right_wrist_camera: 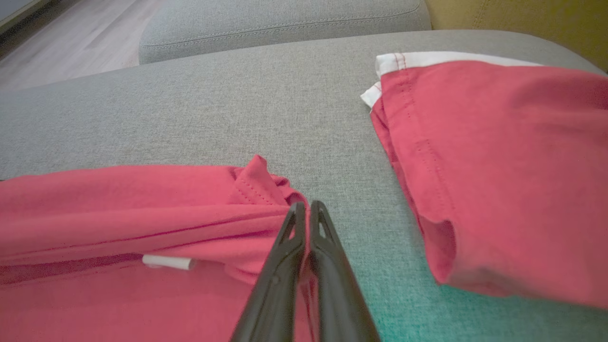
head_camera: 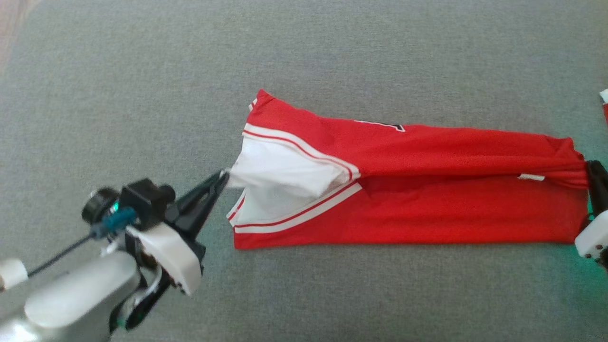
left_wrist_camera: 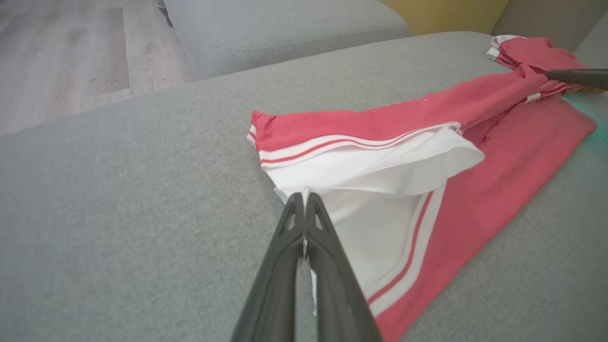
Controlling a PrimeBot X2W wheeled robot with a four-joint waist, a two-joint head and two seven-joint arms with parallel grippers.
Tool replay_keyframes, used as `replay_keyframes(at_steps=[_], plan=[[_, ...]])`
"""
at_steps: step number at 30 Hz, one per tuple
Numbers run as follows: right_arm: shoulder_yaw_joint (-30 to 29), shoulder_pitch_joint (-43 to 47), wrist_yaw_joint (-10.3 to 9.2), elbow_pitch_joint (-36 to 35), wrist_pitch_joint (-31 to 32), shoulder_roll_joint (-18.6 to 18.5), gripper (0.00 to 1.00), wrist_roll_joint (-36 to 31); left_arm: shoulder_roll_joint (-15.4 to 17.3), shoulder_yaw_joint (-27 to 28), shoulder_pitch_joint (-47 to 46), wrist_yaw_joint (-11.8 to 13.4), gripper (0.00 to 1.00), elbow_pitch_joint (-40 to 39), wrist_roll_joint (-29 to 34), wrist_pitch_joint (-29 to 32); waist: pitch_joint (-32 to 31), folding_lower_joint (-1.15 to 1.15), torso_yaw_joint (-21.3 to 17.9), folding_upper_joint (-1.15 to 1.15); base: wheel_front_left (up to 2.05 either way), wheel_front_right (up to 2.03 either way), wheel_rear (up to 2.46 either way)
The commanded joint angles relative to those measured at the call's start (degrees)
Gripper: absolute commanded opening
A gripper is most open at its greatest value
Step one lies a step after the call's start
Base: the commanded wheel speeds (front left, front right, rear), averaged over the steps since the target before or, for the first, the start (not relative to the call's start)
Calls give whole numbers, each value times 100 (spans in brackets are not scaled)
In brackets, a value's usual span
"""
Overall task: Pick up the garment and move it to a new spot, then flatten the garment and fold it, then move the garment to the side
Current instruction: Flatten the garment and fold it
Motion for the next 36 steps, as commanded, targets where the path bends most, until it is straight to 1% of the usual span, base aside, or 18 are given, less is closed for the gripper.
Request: replay_keyframes(at_steps=[1, 2, 3, 4, 5, 6, 7, 8, 10, 12, 17, 19, 21, 25, 29, 33, 36], plan=[[10, 32, -5, -205, 2, -118, 0, -37, 275, 233, -76, 36, 0, -124, -35, -59, -2, 0, -12, 0, 0, 0, 0], [-4, 63, -5, -235, 12, -82, 0, -56, 270, 218, -3, 57, 0, -136, -67, -62, -3, 0, -26, 0, 0, 0, 0], [-11, 86, -5, -262, 19, -51, 14, -78, 262, 203, 63, 79, 0, -143, -89, -68, -3, 0, -38, 0, 0, 0, 0], [-19, 105, -5, -284, 20, -23, 47, -102, 246, 192, 122, 107, 0, -144, -107, -77, -5, 0, -46, 0, 0, 0, 0], [-41, 123, -5, -294, 17, 1, 100, -138, 227, 183, 172, 137, 0, -141, -118, -92, -8, 0, -52, 0, 0, 0, 0], [-63, 141, -5, -303, 9, 30, 100, -184, 202, 175, 223, 167, 0, -130, -122, -120, -20, 0, -59, 0, 0, 0, 0], [-93, 160, -5, -312, -6, 67, 100, -225, 169, 171, 283, 196, 39, -113, -148, -149, -35, 0, -64, 0, 0, 0, 0], [-120, 187, -5, -322, -13, 107, 100, -258, 132, 164, 340, 226, 100, -96, -164, -176, -60, 0, -70, 0, 0, 0, 0], [-177, 280, -5, -358, -16, 195, 100, -288, 51, 166, 455, 310, 100, -56, -192, -274, -137, 0, -75, 0, 0, 0, 0], [-257, 425, -5, -422, -12, 299, 100, -276, -36, 203, 589, 446, 100, 3, -222, -422, -239, 0, -79, 0, 0, 0, 0], [-434, 939, -5, -667, 10, 591, 100, -263, -377, 431, 1057, 943, 100, 154, -255, -773, -562, 0, -84, 0, 0, 0, 0], [-473, 1098, -5, -784, 30, 714, 100, -242, -526, 587, 1290, 1158, 100, 195, -199, -845, -699, 0, -88, 0, 0, 0, 0], [-516, 1209, -5, -868, 72, 826, 100, -215, -674, 730, 1523, 1323, 100, 200, -70, -874, -821, 0, -73, 0, 0, 0, 0], [-640, 1245, -5, -921, 157, 954, 100, -199, -977, 1150, 1959, 1583, 100, 41, 490, -883, -987, 0, 44, 0, 0, 0, 0], [-764, 1005, -5, -881, 166, 1049, 100, -196, -1236, 1523, 2356, 1756, 100, -147, 1129, -885, -1069, 0, 188, 0, 0, 0, 0], [-886, 590, -5, -617, 188, 1064, 100, -306, -1458, 1765, 2642, 1838, 100, -305, 1711, -885, -1081, 0, 351, 0, 0, 0, 0], [-1044, 294, -5, -267, 171, 1059, 100, -521, -1587, 1877, 2729, 1884, 100, -291, 2089, -885, -1053, 0, 480, 0, 0, 0, 0]])
